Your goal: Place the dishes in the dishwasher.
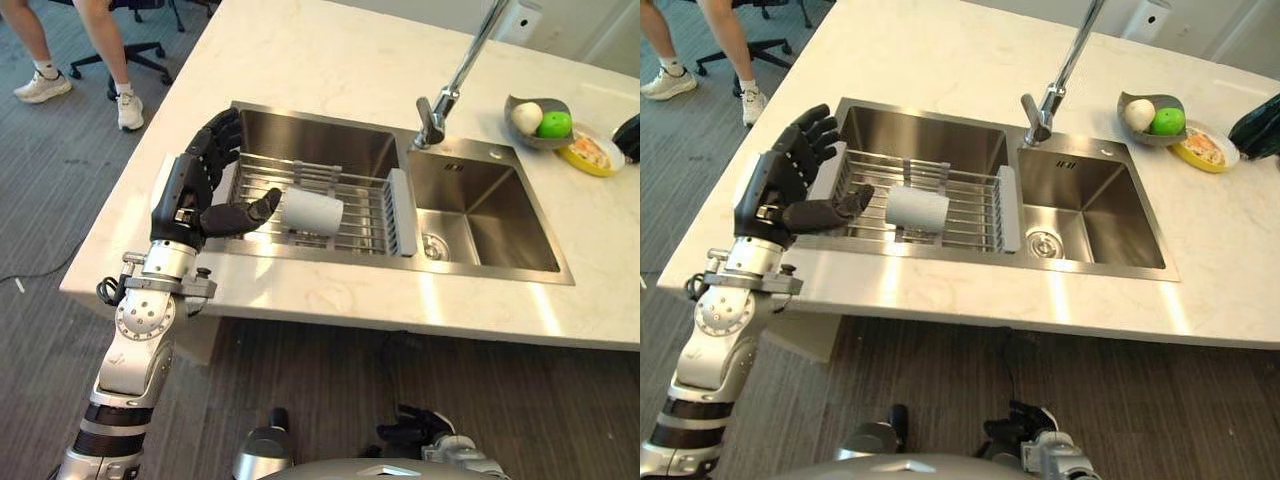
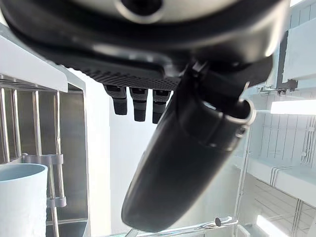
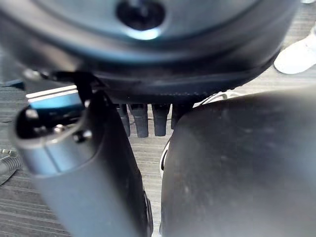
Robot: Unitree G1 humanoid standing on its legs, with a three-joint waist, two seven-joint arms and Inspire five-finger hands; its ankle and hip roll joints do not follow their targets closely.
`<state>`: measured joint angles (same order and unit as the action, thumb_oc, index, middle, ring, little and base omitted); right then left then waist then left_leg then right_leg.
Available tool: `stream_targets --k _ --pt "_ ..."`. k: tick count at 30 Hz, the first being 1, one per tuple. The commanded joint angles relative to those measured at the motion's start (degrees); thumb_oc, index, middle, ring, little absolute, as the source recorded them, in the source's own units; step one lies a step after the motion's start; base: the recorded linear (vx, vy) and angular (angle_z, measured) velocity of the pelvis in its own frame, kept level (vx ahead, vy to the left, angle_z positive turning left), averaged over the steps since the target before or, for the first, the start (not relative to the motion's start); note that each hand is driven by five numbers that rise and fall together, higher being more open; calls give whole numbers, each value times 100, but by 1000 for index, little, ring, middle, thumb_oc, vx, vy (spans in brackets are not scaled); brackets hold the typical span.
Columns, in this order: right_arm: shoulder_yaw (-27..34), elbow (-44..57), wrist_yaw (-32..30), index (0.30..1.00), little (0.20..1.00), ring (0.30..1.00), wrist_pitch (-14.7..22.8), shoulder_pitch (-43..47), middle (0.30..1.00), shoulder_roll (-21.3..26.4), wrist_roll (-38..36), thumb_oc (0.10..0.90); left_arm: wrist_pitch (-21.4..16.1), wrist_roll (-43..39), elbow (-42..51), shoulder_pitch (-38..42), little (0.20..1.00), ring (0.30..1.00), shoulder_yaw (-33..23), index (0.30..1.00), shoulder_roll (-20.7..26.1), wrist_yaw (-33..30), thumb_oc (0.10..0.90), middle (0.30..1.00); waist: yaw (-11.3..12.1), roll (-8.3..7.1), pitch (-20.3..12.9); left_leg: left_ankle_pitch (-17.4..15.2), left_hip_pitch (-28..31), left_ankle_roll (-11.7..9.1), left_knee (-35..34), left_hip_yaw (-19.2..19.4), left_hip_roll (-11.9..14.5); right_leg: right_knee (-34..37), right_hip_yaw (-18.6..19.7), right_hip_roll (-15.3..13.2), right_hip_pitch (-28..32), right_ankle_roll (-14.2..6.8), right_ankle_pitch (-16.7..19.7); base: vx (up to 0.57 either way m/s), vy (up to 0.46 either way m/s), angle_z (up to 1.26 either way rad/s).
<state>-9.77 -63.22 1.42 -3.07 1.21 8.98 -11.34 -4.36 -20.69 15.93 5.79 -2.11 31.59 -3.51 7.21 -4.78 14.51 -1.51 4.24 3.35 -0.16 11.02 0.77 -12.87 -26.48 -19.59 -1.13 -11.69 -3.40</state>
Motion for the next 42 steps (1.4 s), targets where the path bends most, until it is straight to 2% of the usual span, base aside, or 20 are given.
stream_targets --k 1,2,3,4,6,9,10,11,13,16,21,24,25,29,31,34,37,42 --pt "-1 -136 100 900 900 900 -18 -195 900 6 24 800 -511 145 495 603 900 900 36 900 168 21 800 900 -65 40 -418 -231 27 -405 -129 125 140 732 761 120 13 -209 1137 157 -93 34" --pt "-3 -96 109 900 900 900 -38 -252 900 -66 59 800 -519 277 456 597 900 900 -15 900 171 48 800 900 -40 -50 -508 -205 48 -451 -193 199 89 1028 526 51 186 -331 1386 103 -71 41" --pt "-4 -96 108 900 900 900 -38 -253 900 -67 59 800 -519 277 456 595 900 900 -16 900 172 47 800 900 -46 -50 -507 -201 51 -451 -196 194 89 1041 518 53 197 -331 1392 167 -165 34" --pt "23 -115 130 900 900 900 -53 -296 900 -96 66 800 -505 338 464 533 900 900 -59 900 153 63 800 900 -50 -71 -583 -112 113 -562 -334 213 200 1172 439 116 276 -331 1493 138 -138 34" --pt "28 -130 137 900 900 900 30 -474 900 -1 142 800 -519 475 369 411 900 900 -139 900 131 18 800 900 -140 -55 -634 -75 184 -627 -422 238 281 1413 366 208 393 -331 1449 136 -150 3" --pt "21 -361 113 900 900 900 32 -403 900 -72 78 800 -501 841 346 510 900 900 -110 900 244 25 800 900 -163 -17 -682 -35 172 -722 -440 247 387 1707 223 314 519 -308 1356 57 -92 -4" --pt "2 -509 110 900 900 900 26 -371 900 -72 77 800 -505 990 357 516 900 900 -142 900 355 79 800 900 -152 25 -737 9 165 -801 -460 308 504 1787 139 366 565 -303 1178 63 -106 -5" --pt "-1 -516 111 900 900 900 31 -367 900 -73 76 800 -508 991 355 513 900 900 -145 900 357 81 800 900 -154 27 -742 10 164 -810 -462 310 514 1787 138 377 564 -299 1171 98 -127 -7" --pt "-21 -581 157 900 900 900 77 -384 900 -47 26 800 -527 1260 256 517 900 900 -196 900 625 93 800 900 -147 89 -808 28 231 -932 -475 344 660 1787 90 479 649 -255 1011 123 -99 -9" --pt "-36 -562 158 900 900 900 106 -339 900 41 -22 800 -537 1557 194 521 900 900 -163 900 1036 198 800 900 -163 164 -826 85 237 -1007 -479 345 755 1787 23 543 677 -215 930 69 -72 -4" --pt "-34 -612 273 900 900 900 142 -473 900 213 -78 800 -340 1853 23 594 900 900 72 900 1877 713 800 900 -190 321 -849 127 232 -1062 -484 275 829 1787 29 660 745 -152 767 39 -37 8" --pt "-75 -689 331 900 900 900 141 -564 900 240 -49 800 -329 2010 40 709 900 900 147 900 2365 895 800 900 -214 391 -877 130 236 -1074 -484 238 823 1787 31 679 775 -136 735 44 -9 8" --pt "-72 -690 331 900 900 900 142 -563 900 234 -49 800 -332 2009 32 721 900 900 158 900 2371 894 800 900 -213 386 -876 131 235 -1075 -484 234 823 1787 27 679 776 -135 734 32 -8 9" --pt "-131 -742 372 900 900 900 132 -621 900 318 15 800 -374 1894 -53 968 900 900 557 900 2946 1166 800 900 -269 496 -918 113 256 -1074 -484 201 800 1787 55 699 824 -120 690 38 8 10" --pt "-137 -733 373 900 900 900 135 -632 900 313 2 800 -376 1827 -83 957 900 900 590 900 3021 1191 800 900 -281 509 -931 110 267 -1075 -484 212 796 1787 59 697 836 -124 689 41 19 3" --pt "-136 -729 380 900 900 900 191 -617 900 410 -51 800 -512 2155 -438 1356 900 900 994 900 3440 1096 800 900 -353 566 -945 96 297 -1072 -484 248 775 1787 99 680 828 -146 712 24 12 0" --pt "-129 -743 370 900 900 900 198 -624 900 406 -87 800 -481 2221 -592 1459 900 900 1250 900 3635 1223 800 900 -375 590 -965 78 317 -1064 -484 276 753 1787 104 659 840 -160 730 21 11 -1" --pt "-87 -821 401 900 900 900 206 -689 900 438 -125 800 -470 2621 -966 1829 900 900 1623 900 3709 1142 800 900 -418 597 -969 72 329 -1058 -484 298 734 1787 122 646 839 -170 737 0 0 0"
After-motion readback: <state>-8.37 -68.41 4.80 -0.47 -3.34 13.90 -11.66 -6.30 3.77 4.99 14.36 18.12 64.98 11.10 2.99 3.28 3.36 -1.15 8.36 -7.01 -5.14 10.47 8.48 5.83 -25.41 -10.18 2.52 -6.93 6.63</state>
